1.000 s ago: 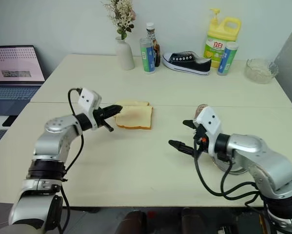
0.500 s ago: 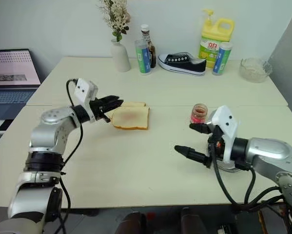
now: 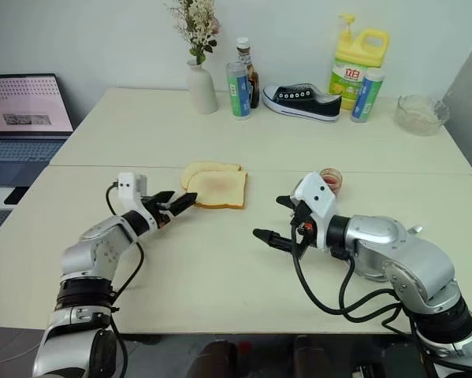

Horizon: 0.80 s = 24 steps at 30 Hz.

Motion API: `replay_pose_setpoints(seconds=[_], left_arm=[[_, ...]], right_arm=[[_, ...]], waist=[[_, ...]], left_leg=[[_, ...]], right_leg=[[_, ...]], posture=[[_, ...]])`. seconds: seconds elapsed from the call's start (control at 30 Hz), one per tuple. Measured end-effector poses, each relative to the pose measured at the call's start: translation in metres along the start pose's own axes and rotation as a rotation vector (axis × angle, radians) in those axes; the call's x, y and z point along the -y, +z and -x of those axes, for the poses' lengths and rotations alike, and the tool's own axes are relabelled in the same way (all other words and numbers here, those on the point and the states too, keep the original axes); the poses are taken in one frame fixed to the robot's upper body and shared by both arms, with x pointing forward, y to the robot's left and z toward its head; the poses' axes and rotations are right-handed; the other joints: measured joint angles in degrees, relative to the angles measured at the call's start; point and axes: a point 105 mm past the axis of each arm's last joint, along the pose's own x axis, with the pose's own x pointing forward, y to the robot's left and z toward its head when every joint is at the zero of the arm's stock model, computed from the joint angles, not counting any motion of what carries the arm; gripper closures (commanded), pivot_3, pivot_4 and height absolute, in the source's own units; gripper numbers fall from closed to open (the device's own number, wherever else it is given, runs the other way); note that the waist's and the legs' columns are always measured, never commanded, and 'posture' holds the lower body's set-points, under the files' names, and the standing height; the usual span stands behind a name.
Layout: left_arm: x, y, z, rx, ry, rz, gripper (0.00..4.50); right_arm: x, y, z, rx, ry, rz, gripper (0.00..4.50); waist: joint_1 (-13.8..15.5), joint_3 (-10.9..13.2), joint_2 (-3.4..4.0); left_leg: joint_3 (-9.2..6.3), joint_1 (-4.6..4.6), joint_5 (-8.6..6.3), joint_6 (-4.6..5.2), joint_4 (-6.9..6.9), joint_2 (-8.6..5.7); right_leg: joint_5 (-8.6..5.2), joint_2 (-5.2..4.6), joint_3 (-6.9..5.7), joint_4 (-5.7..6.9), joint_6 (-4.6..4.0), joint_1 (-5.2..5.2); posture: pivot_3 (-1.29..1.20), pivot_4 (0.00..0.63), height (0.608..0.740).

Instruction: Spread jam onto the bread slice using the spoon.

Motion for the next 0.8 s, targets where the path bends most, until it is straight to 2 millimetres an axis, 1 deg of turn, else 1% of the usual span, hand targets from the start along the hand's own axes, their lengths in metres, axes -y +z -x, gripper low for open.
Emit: replay_pose_setpoints(seconds=[0.07,0.17,0.3,0.4,0.5,0.57,0.6,0.73,0.8], left_arm=[[0.001,0.002,-0.008,0.003,-0.005,-0.005,0.03],[0.002,0.003,-0.018,-0.010,-0.007,-0.031,0.61],[0.001,0.001,-0.018,-0.018,-0.011,-0.047,1.90],[0.001,-0.001,-0.016,-0.028,-0.022,-0.062,2.77],[0.000,0.000,-0.016,-0.032,-0.020,-0.082,3.72],[0.001,0.000,-0.016,-0.034,-0.026,-0.088,4.28],[0.002,0.001,-0.017,-0.033,-0.029,-0.091,4.48],[0.006,0.009,-0.017,-0.016,-0.038,-0.114,4.48],[0.011,0.019,-0.015,-0.014,-0.054,-0.155,4.48]], right_arm=[[0.002,-0.001,-0.001,0.001,-0.005,-0.002,0.00],[0.006,-0.003,0.000,-0.009,-0.021,0.004,0.00],[0.009,-0.003,0.000,-0.006,-0.035,0.003,0.00],[0.010,-0.003,0.002,-0.004,-0.044,0.001,0.00],[0.012,-0.003,0.003,-0.003,-0.054,-0.004,0.00],[0.014,-0.003,0.005,0.000,-0.064,-0.007,0.00],[0.014,-0.003,0.006,0.001,-0.069,-0.009,0.00],[0.016,-0.004,0.008,0.001,-0.081,-0.012,0.00],[0.017,-0.005,0.008,-0.001,-0.085,-0.012,0.00]], waist=[[0.0,0.0,0.00],[-0.1,0.0,0.00],[-0.2,0.0,0.00],[-0.1,0.0,0.00],[-0.1,0.0,0.00],[-0.1,0.0,0.00],[-0.1,0.0,0.00],[-0.1,0.0,0.00],[-0.2,0.0,0.00]], left_leg=[[-0.03,0.01,0.00,0.00,0.00,0.00],[0.01,0.01,0.00,0.00,0.00,-0.01],[-0.01,0.01,0.00,0.00,-0.03,0.00],[-0.01,-0.01,0.00,0.00,-0.03,0.00],[0.00,0.00,0.00,0.00,-0.02,-0.01],[0.00,0.00,0.00,0.00,-0.02,-0.01],[0.00,0.00,0.00,0.00,-0.02,0.00],[-0.02,0.00,0.00,0.00,-0.02,0.00],[-0.01,-0.01,0.00,0.00,-0.02,0.00]], right_leg=[[0.00,0.01,-0.04,0.01,0.00,0.01],[0.00,0.01,0.00,0.00,0.00,0.01],[0.00,0.01,-0.01,0.00,0.00,0.00],[0.00,0.00,-0.02,-0.01,0.00,0.00],[0.00,-0.01,-0.01,-0.01,0.00,0.00],[0.00,-0.01,0.00,0.00,0.00,0.00],[0.00,0.00,-0.01,0.00,0.00,0.00],[0.00,0.01,-0.02,0.01,0.00,0.00],[0.00,0.01,-0.01,0.00,0.00,0.00]], posture=[[0.00,0.150,0.740],[0.00,0.150,0.740],[0.00,0.150,0.740],[0.00,0.150,0.740],[0.00,0.150,0.740],[0.00,0.150,0.740],[0.00,0.150,0.740],[0.00,0.150,0.740],[0.00,0.150,0.740]])
